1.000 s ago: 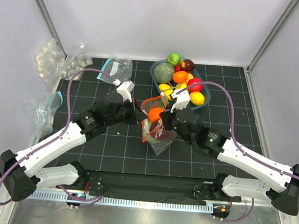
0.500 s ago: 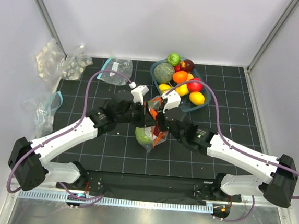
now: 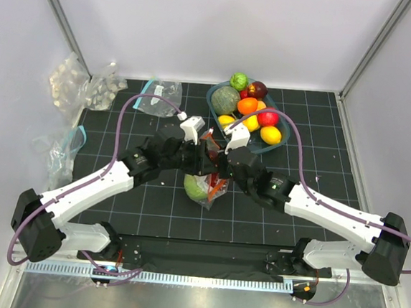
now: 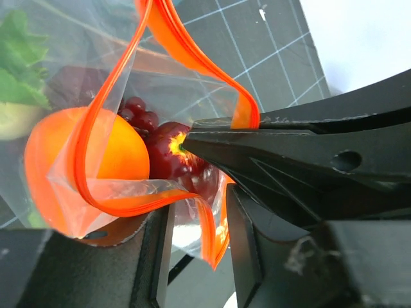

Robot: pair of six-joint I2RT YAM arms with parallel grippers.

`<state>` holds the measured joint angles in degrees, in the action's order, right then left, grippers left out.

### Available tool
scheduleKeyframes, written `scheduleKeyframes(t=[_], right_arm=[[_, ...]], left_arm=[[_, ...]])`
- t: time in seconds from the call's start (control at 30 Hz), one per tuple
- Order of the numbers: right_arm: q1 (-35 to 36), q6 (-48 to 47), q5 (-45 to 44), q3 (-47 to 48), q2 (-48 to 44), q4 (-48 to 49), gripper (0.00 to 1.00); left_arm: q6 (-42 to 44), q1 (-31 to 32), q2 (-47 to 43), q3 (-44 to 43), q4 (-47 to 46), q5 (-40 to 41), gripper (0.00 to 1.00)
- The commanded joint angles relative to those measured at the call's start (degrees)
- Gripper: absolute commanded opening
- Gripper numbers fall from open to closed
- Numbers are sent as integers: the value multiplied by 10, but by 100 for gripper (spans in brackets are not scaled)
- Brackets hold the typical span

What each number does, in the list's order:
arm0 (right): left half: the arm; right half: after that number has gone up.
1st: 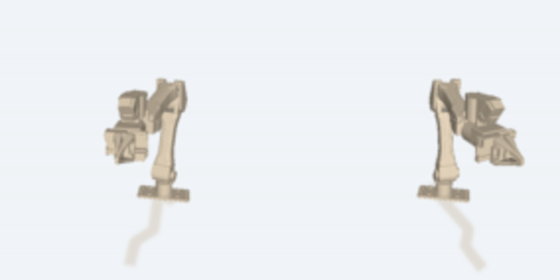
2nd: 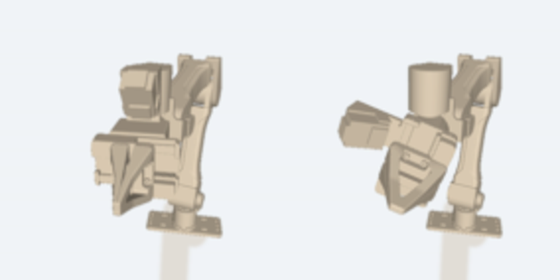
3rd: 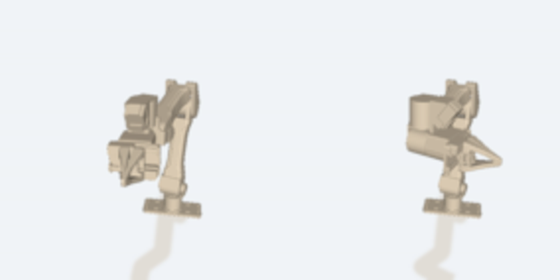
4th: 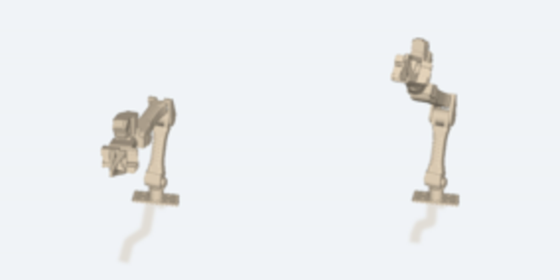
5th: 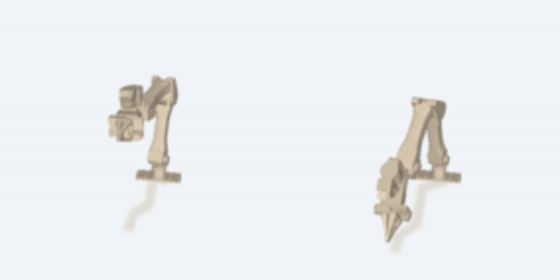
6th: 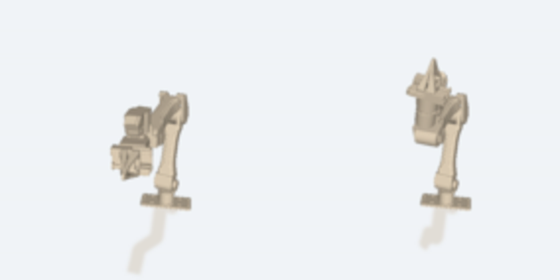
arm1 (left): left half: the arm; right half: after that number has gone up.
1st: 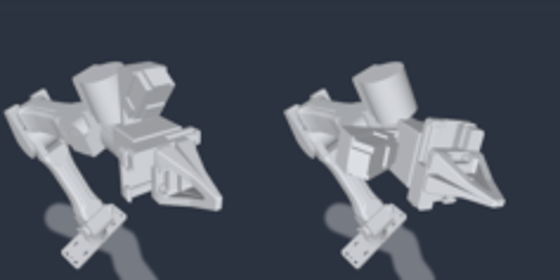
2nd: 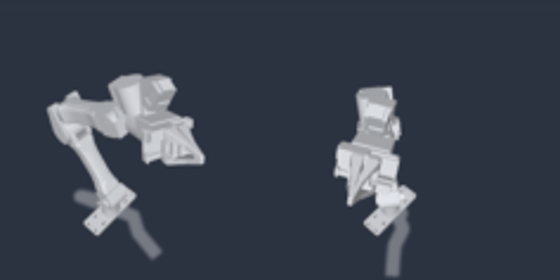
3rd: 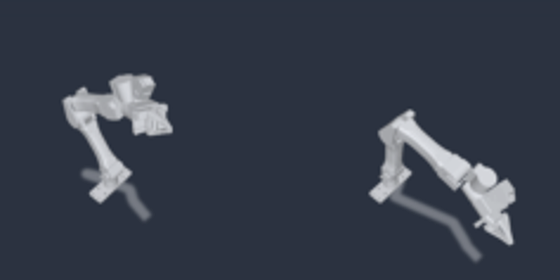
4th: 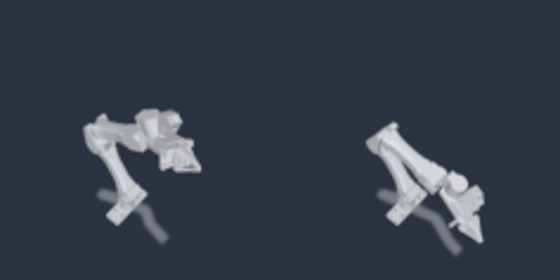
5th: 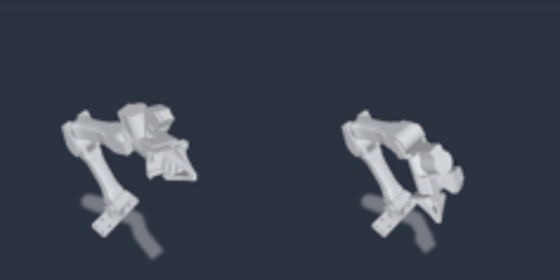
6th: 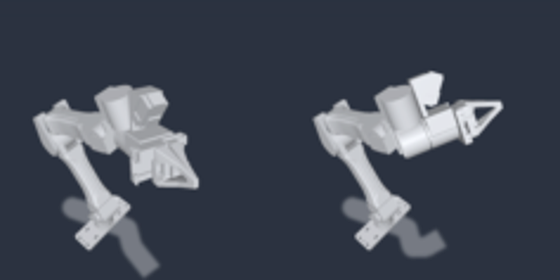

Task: Place the food in the zip-top bag and seal the zipper
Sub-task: Adjust the zipper food storage bag at the center of the board.

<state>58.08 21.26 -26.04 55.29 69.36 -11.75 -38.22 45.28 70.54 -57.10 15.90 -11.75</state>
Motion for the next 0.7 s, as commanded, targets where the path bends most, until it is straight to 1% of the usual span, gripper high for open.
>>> scheduleKeyframes(t=[0.0, 0.13, 0.17, 0.2, 0.23, 0.27, 0.37, 0.47, 0.53, 0.6, 0.63, 0.67], right_arm=[[4, 15, 5, 15, -10, 41, 2], [4, 14, 22, 13, -13, 43, 5], [5, 12, 24, 13, -12, 43, 8], [5, 12, 25, 12, -12, 43, 9], [5, 10, 26, 13, -12, 43, 11], [5, 8, 27, 14, -11, 39, 16], [5, 5, 21, 19, -5, 27, 20], [5, 8, 4, 27, 1, 12, 22], [5, 9, -1, 32, 5, 4, 23], [5, 10, -4, 35, 7, -3, 27], [5, 11, -4, 39, 9, -6, 30], [5, 11, -4, 40, 11, -13, 44]], left_arm=[[13, 5, -18, -29, -23, 25, 41], [14, 5, -22, -29, -18, 37, 41], [15, 5, -23, -29, -18, 43, 36], [15, 6, -24, -28, -18, 47, 16], [14, 5, -27, -27, -13, 55, 7], [13, 5, -27, -26, -10, 63, 0], [10, 6, -32, -26, -3, 82, 0], [7, 5, -38, -26, 5, 100, 0], [4, 5, -38, -27, 16, 130, 0], [-1, 5, -34, -31, 26, 146, 0], [-2, 5, -31, -34, 36, 158, 0], [-1, 5, -29, -36, 41, 162, 0]])
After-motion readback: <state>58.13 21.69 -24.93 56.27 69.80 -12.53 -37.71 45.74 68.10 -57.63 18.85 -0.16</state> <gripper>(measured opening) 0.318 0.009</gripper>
